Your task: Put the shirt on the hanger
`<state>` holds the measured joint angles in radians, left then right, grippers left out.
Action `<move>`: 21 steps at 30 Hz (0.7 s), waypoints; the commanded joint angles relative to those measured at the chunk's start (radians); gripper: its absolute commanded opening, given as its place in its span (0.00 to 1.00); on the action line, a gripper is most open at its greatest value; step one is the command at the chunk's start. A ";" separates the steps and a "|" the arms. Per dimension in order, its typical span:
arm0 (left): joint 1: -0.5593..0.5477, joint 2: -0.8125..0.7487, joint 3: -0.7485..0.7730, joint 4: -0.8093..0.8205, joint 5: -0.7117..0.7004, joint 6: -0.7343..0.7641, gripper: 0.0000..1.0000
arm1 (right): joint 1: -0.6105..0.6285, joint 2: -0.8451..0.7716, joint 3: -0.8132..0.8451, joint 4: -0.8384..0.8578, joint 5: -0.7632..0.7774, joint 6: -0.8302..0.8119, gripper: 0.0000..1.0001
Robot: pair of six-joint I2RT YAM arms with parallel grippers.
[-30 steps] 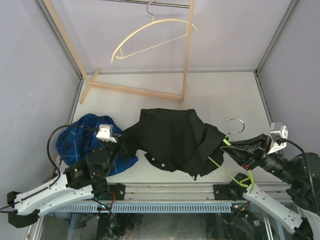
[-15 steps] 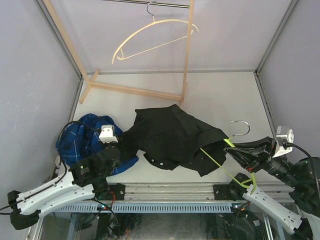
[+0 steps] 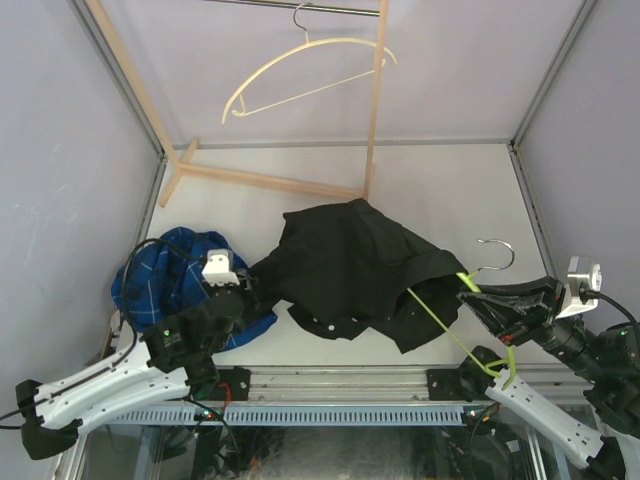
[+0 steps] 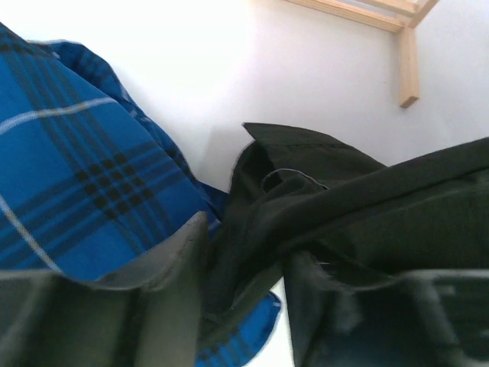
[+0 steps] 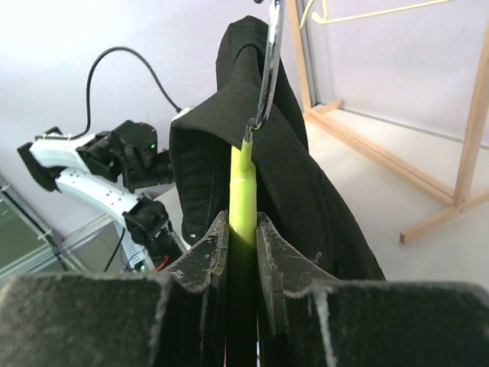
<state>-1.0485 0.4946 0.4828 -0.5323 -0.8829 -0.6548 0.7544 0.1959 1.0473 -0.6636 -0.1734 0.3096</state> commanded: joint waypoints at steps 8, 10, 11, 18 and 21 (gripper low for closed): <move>0.007 -0.032 0.182 0.127 0.220 0.272 0.88 | 0.002 0.146 -0.045 0.190 0.292 -0.043 0.00; 0.007 -0.014 0.232 0.137 0.258 0.311 0.88 | 0.002 0.205 -0.053 0.210 0.289 -0.044 0.00; 0.008 0.001 0.257 0.149 0.282 0.331 0.88 | 0.002 0.230 -0.060 0.226 0.292 -0.037 0.00; -0.030 0.200 0.452 0.245 0.430 0.459 0.91 | 0.033 0.341 -0.158 0.394 0.294 0.057 0.00; -0.070 0.289 0.514 0.296 0.459 0.499 0.92 | 0.086 0.375 -0.177 0.433 0.361 0.074 0.00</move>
<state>-1.0775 0.6930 0.9012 -0.3370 -0.5171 -0.2569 0.7841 0.5564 0.8658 -0.4324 0.1089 0.3321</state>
